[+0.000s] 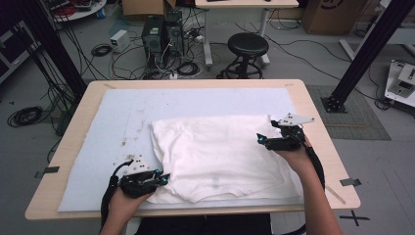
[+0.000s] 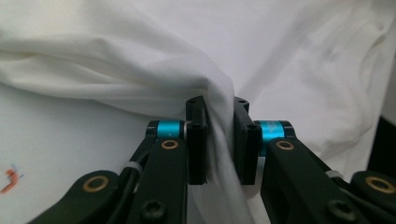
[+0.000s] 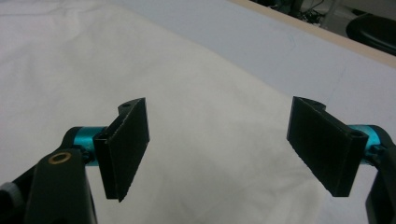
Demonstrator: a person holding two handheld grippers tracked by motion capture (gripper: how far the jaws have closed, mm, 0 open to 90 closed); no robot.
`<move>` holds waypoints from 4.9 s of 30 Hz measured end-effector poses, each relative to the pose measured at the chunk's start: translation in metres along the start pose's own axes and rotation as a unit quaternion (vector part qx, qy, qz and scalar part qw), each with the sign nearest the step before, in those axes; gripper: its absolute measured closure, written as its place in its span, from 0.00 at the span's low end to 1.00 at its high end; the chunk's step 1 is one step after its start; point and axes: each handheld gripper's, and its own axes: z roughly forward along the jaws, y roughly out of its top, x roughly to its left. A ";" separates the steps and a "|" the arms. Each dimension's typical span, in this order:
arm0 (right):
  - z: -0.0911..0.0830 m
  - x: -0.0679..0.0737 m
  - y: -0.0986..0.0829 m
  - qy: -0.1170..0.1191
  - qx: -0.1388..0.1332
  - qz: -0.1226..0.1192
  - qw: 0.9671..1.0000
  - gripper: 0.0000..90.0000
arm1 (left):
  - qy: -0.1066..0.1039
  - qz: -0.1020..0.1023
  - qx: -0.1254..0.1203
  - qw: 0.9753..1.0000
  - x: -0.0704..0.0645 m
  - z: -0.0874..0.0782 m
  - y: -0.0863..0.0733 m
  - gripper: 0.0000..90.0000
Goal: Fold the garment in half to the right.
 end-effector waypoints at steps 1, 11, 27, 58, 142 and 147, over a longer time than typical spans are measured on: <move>0.000 0.000 0.000 0.000 0.000 0.000 1.000 0.24 | 0.000 0.000 0.000 1.000 0.000 0.000 0.000 0.87; 0.029 0.010 0.042 0.049 0.024 -0.027 0.998 0.24 | -0.024 -0.060 -0.017 0.998 0.014 -0.006 -0.009 0.79; 0.084 0.063 0.095 0.115 0.027 -0.067 0.991 0.24 | -0.016 -0.034 -0.016 0.999 0.011 -0.011 -0.010 0.88; 0.232 0.136 0.120 0.171 0.117 -0.085 0.975 0.24 | -0.021 -0.038 -0.001 0.999 0.013 -0.007 -0.010 0.87; 0.136 0.090 0.154 0.161 -0.003 -0.067 0.985 0.95 | -0.160 0.034 -0.040 0.986 -0.039 0.031 0.082 0.89; 0.113 0.069 0.143 0.142 -0.019 -0.053 0.988 0.95 | -0.177 0.044 -0.033 0.983 -0.051 0.050 0.098 0.89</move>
